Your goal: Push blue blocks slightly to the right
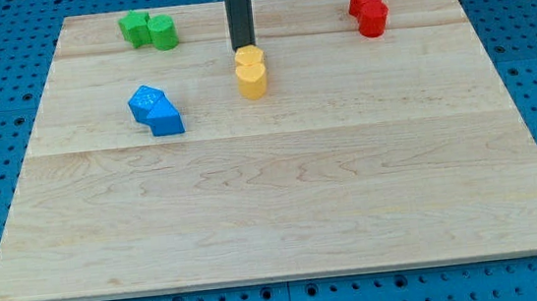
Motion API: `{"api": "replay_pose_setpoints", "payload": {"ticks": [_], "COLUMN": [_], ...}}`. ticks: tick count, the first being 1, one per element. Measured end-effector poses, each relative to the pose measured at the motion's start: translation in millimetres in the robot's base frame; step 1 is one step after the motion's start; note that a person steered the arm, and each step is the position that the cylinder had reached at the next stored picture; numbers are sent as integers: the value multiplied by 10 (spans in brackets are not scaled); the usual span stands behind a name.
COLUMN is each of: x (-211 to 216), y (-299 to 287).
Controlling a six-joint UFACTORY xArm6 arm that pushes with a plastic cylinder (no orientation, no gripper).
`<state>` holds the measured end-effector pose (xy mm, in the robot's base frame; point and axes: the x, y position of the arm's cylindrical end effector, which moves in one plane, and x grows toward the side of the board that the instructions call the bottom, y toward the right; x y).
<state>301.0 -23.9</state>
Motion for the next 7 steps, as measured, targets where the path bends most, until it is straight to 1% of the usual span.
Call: {"api": "replay_pose_setpoints", "payload": {"ticks": [1,2,3,5,6,7], "x": [142,429,447,433,572,903], "y": [8,12,-152,-1408,-1731,-1505]}}
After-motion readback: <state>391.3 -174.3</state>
